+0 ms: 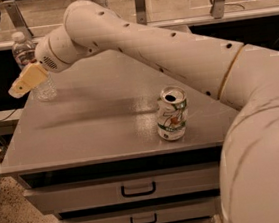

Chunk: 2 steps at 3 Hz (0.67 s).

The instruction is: Move water bottle near 7up can

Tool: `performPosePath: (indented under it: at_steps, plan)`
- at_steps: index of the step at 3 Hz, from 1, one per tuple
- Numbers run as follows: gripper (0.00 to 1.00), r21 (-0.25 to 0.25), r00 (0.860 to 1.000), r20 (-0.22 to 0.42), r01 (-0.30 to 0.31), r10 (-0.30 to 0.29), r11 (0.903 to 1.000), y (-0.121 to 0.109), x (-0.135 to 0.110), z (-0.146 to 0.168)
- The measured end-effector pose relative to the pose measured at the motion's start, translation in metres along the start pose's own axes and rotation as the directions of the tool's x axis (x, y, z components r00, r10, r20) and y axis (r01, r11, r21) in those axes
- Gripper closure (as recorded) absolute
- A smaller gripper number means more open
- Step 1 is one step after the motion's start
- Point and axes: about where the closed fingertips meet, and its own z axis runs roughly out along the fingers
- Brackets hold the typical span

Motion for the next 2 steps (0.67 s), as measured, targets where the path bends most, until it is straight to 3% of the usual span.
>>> performPosePath:
  at_steps: [1,2]
  plan:
    - [0.16,0.021,0.999,-0.015,-0.031,0.032,0.9993,-0.012,0.008,0.013]
    - [0.39,0.048,0.998,-0.015,-0.06,0.061,0.997,-0.023,0.01,0.018]
